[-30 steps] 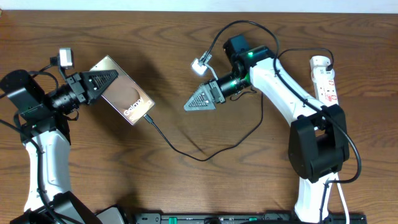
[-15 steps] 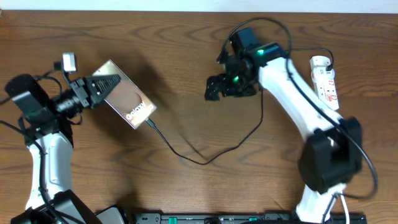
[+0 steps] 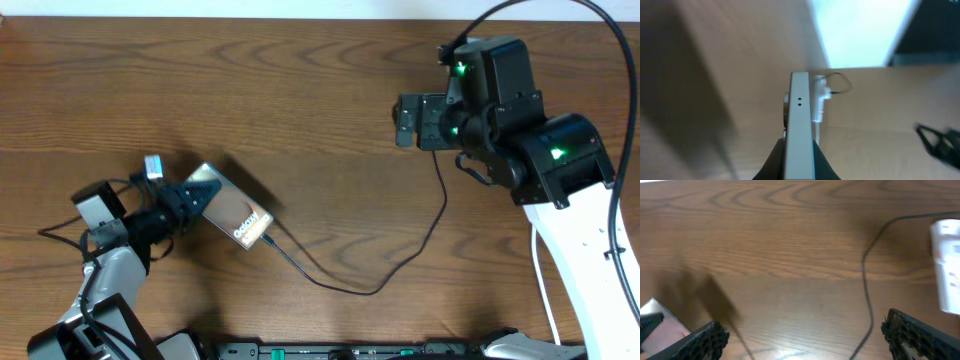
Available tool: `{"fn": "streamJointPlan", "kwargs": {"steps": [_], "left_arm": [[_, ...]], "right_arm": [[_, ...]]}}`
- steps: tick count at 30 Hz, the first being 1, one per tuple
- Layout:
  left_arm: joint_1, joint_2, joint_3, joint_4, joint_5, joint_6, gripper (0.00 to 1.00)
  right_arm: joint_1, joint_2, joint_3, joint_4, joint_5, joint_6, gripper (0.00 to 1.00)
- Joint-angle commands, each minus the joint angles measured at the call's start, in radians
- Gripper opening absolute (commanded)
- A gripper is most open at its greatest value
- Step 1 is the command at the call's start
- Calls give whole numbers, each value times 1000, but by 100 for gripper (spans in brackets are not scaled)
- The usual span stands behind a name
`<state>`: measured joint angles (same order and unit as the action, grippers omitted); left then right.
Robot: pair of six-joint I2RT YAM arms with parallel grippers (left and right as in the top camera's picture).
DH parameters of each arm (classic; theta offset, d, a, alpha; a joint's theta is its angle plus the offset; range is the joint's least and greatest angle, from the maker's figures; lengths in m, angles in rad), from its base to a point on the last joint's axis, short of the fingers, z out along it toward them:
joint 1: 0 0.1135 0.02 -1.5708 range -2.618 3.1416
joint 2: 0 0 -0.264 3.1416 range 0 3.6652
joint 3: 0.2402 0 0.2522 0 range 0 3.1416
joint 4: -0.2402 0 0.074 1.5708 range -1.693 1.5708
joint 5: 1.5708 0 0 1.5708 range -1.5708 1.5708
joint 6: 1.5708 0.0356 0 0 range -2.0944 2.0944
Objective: Plug charger to phone and switch on socket
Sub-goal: 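Lower the phone flat onto the table with the left gripper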
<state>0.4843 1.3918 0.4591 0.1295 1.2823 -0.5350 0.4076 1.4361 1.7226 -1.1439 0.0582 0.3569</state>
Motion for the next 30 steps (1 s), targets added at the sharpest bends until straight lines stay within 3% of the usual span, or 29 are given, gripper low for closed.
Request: {"fn": "streamJointPlan", "kwargs": {"steps": [1,5,12,30], "left_arm": [[3,-6,-6,-137,-220,132,7],[3,-6,-6,-279,-380,195,7],[3,-6,-6,-326,-544,187,7],[3,-6,-6,-327,-709,175,7]], "right_arm": [[-7,2,5,-20,71,18,99],[-7,2,4,-29,70,17,99],[-7,3,4,-28,66,17,99],[-6,3,4,-28,62,17,99]]}}
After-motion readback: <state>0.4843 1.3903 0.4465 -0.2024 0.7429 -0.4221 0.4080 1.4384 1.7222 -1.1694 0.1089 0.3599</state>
